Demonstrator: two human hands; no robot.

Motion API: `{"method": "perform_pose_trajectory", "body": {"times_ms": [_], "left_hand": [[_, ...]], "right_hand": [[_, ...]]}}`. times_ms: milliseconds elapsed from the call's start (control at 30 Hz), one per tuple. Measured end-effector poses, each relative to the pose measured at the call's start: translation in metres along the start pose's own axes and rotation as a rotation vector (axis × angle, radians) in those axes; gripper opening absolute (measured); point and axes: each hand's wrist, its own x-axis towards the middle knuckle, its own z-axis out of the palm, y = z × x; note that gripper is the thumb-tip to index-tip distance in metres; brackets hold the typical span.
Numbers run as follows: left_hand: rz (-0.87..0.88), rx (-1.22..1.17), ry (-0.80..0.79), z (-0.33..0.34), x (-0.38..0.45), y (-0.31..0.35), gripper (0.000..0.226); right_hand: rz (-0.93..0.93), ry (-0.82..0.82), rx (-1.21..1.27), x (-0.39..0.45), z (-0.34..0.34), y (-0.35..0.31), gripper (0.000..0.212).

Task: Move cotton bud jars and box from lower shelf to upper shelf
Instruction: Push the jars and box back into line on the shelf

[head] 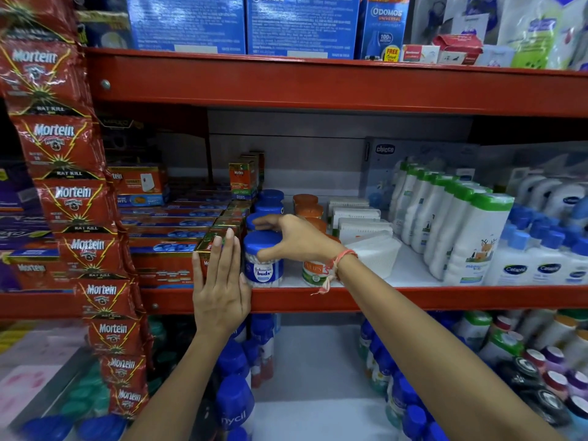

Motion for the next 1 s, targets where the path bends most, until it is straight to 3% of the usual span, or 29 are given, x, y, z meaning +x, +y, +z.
{"method": "perform_pose_trajectory", "body": {"times_ms": [200,367,567,733,900,1000], "left_hand": [[0.008,0.006,-0.009,0.0,-0.001,-0.001,0.059],[0.015,-0.011,-0.009,-0.002,-0.001,-0.002,0.059],[0.008,-0.015,-0.01,-0.001,0.0,-0.001,0.06],[0.006,-0.024,-0.01,-0.003,0.0,0.0,0.062],[0.005,-0.022,-0.013,-0.002,-0.001,-0.001,0.062],[0.004,-0.021,-0.016,0.0,0.001,-0.002,0.061]], "right_hand": [[-0.005,0.01,0.068,-0.005,0.003,0.002,0.073],[0.014,0.008,-0.014,-0.013,-0.006,0.0,0.08],[0.032,0.173,-0.321,-0.031,-0.049,0.012,0.069],[0.194,0.097,-0.563,-0.039,-0.054,0.029,0.064],[0.169,0.078,-0.498,-0.039,-0.047,0.031,0.048],[0.162,-0.003,-0.388,-0.039,-0.053,0.025,0.055]]}}
